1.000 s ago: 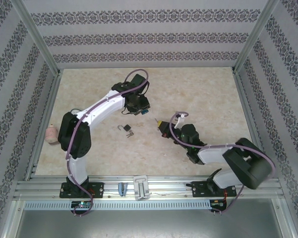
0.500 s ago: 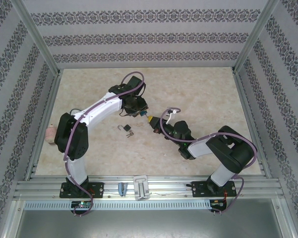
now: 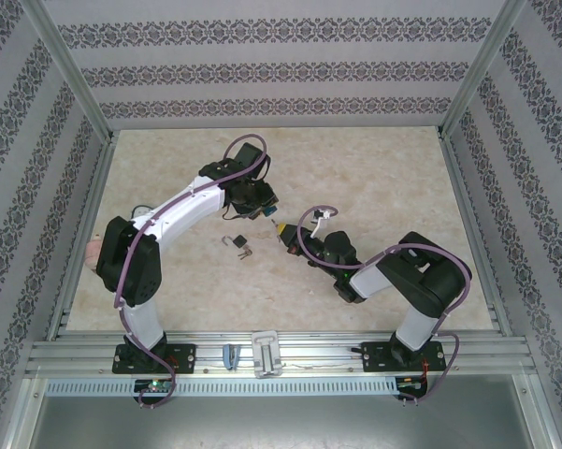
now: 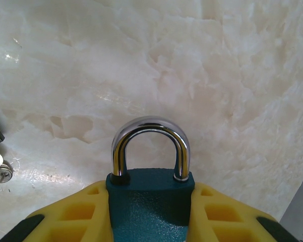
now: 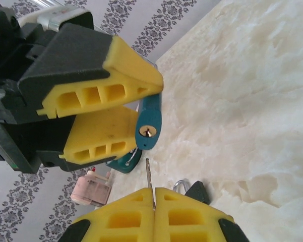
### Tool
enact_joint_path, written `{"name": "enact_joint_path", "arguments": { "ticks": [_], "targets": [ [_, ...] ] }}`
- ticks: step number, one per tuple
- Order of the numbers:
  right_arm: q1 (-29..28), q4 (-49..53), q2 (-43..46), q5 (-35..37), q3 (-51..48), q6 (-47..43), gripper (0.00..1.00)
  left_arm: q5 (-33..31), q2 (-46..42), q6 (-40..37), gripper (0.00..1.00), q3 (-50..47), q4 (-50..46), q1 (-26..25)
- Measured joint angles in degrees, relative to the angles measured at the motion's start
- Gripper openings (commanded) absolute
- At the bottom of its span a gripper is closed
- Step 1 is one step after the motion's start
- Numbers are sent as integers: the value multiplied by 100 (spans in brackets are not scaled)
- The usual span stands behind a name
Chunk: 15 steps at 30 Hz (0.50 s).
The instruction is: Unlock with the key
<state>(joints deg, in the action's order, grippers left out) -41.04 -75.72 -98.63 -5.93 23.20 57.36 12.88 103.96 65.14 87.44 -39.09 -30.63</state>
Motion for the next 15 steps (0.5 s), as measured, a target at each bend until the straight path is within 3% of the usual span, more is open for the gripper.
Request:
{"name": "enact_joint_path", "arguments": {
  "ticks": [15],
  "targets": [
    [2,-85,-44,166,103,127,0,125,-20,116,29,-138,208,0]
  ]
}}
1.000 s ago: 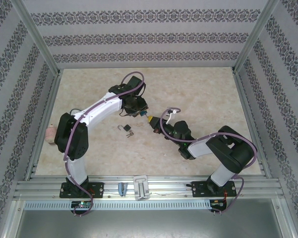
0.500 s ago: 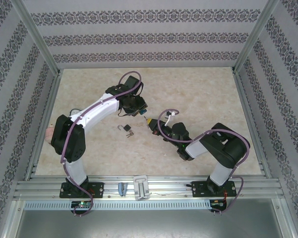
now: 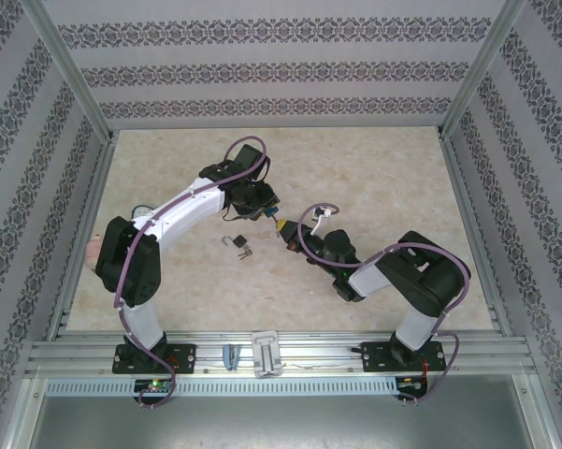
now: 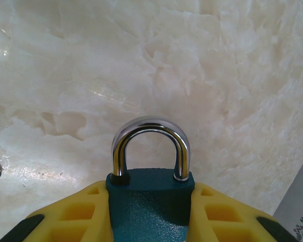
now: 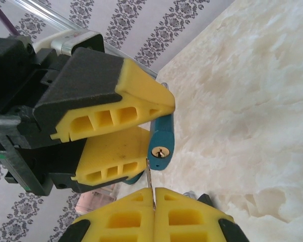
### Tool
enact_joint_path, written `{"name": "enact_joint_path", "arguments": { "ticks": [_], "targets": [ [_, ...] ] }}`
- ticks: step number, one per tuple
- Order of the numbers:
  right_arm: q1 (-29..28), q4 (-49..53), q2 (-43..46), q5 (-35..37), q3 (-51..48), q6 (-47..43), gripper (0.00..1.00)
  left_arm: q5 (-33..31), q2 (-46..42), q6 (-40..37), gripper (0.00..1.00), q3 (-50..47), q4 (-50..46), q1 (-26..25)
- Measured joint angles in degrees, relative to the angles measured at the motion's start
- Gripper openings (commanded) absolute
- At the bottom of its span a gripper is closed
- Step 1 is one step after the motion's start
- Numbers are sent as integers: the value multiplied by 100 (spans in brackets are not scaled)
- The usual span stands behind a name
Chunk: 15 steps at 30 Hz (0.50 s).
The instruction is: Unlock with the key
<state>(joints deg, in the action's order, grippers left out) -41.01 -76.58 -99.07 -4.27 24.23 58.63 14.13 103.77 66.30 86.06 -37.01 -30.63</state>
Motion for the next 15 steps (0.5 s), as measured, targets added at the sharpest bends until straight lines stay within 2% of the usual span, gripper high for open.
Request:
{"name": "enact_joint_path", "arguments": {
  "ticks": [15],
  "targets": [
    [39,-4,0,79,-4,0,0,66,0,22,29,-28,26,0]
  ]
}}
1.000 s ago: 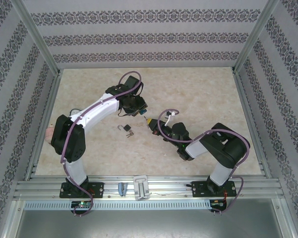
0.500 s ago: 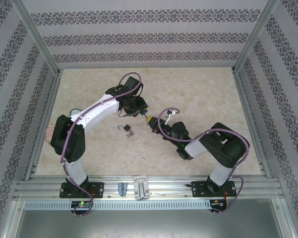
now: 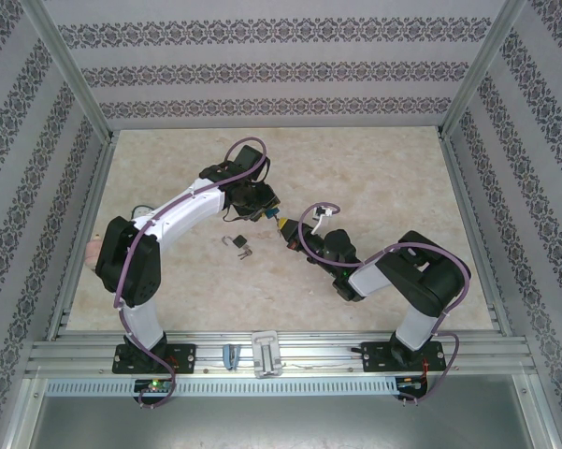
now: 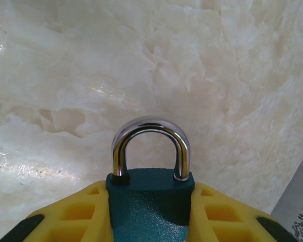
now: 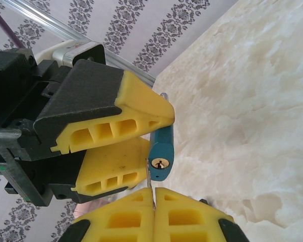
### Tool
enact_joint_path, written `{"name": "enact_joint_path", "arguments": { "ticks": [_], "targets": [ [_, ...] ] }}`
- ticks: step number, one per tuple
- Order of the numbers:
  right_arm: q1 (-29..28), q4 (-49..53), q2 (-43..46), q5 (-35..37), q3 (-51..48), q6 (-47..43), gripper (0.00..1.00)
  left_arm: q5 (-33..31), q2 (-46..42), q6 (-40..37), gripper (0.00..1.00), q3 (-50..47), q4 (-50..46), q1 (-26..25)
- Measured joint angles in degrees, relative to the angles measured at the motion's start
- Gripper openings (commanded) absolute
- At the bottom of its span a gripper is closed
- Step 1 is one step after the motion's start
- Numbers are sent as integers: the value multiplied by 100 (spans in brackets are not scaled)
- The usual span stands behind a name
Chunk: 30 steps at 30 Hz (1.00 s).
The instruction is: Unlock with the key
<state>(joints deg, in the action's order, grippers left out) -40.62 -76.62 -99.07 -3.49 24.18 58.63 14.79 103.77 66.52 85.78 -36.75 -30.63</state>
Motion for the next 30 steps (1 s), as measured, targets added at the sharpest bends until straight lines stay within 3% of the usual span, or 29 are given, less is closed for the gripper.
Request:
{"name": "enact_joint_path", "arguments": {
  "ticks": [30],
  "targets": [
    [0,-33,-74,37,35,22,0,22,-2,46,29,-81,155,0]
  ]
}}
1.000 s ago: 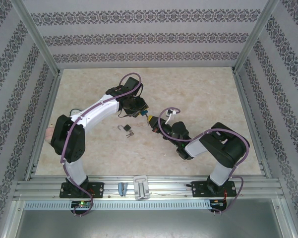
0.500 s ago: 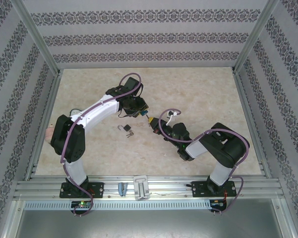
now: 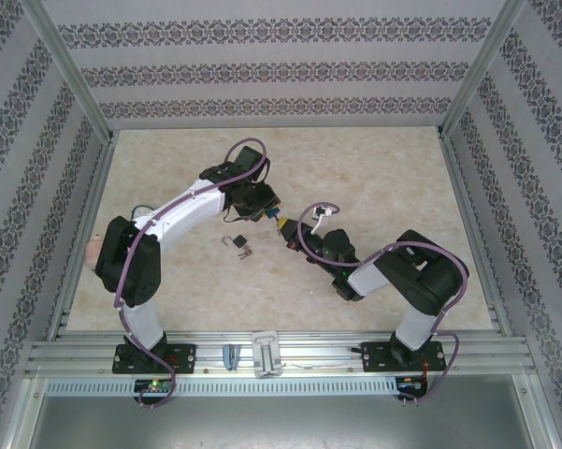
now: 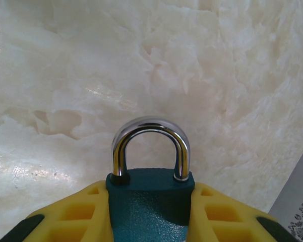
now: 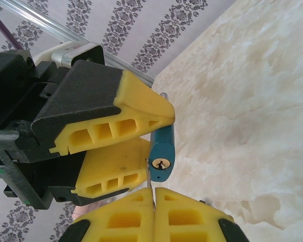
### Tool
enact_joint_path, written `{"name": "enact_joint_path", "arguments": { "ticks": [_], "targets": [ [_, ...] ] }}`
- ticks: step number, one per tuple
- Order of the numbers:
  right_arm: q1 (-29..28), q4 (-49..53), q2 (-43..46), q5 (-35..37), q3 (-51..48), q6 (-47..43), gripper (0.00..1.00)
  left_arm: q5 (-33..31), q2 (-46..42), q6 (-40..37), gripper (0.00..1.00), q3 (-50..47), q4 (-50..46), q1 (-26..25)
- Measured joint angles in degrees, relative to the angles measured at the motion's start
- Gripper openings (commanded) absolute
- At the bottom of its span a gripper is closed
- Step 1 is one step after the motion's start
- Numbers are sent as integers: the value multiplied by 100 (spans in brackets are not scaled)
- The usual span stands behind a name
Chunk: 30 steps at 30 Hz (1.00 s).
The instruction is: Unlock with the key
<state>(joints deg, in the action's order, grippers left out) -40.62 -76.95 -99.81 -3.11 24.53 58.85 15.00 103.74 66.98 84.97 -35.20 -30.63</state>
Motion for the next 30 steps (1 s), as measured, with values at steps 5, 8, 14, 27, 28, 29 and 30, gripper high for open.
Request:
{"name": "enact_joint_path", "arguments": {
  "ticks": [5,8,14,27,28,29,30],
  "targets": [
    [0,-11,2,0,-13,44,0,-2,-17,0,29,0,2,0],
    [-2,-66,2,0,-70,107,0,0,-20,0,29,0,4,0],
    [0,-48,2,4,-131,129,0,0,-33,17,29,0,11,0],
    [153,-46,-33,-94,31,170,0,-4,-72,63,29,-44,181,15],
    [151,-46,-50,-105,50,181,0,-2,-83,63,29,-48,186,28],
    [151,-46,-70,-114,74,199,0,-2,-92,66,29,-59,186,37],
    [151,-46,-87,-129,90,214,0,-9,-96,68,29,-70,190,39]
  ]
}}
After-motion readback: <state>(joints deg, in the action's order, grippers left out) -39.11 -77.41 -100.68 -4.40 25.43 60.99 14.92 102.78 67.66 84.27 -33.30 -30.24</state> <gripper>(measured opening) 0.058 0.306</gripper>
